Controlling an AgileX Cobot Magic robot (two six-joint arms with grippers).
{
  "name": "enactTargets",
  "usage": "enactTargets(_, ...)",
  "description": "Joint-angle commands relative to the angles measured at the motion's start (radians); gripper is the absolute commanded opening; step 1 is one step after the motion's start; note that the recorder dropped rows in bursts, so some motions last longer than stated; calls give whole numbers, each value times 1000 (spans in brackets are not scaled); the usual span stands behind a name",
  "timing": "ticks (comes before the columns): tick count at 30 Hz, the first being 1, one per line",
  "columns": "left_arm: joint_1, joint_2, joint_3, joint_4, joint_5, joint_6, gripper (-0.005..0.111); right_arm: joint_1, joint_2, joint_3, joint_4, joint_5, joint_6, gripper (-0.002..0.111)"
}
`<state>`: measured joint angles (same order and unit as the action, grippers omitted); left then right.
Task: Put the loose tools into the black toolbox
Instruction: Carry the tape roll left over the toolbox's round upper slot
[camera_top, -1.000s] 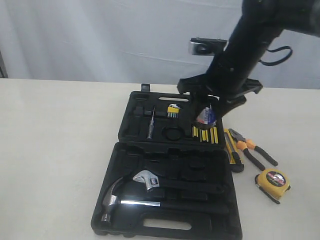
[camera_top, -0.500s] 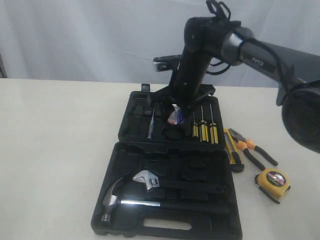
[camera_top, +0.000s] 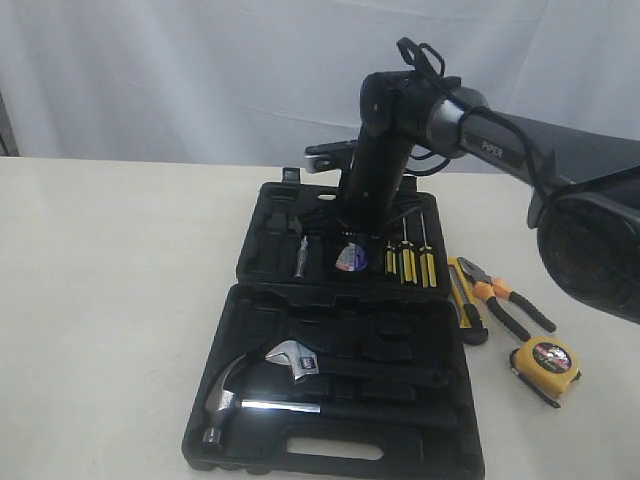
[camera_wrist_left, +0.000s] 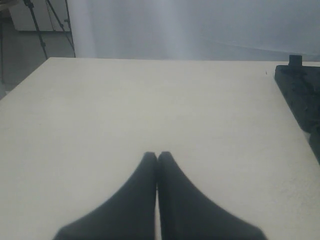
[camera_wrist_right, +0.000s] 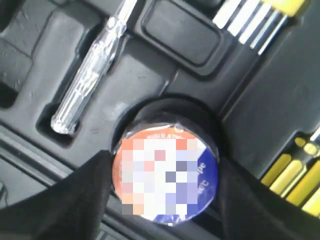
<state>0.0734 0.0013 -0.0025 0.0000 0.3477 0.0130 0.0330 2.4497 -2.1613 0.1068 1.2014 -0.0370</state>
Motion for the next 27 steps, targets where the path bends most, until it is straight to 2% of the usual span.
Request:
enactTargets(1, -5, -1, 3, 0, -5, -6, 0, 0, 4, -7, -12, -34, -13, 32)
enactTargets(23, -5, -1, 3, 0, -5, -6, 0, 0, 47, -7, -2, -46, -18, 32)
enactTargets(25, -5, -1, 3, 0, -5, -6, 0, 0, 47, -7, -2, -46, -20, 37)
enactTargets(27, -5, -1, 3, 0, -5, -6, 0, 0, 47, -7, -2, -46, -31, 50)
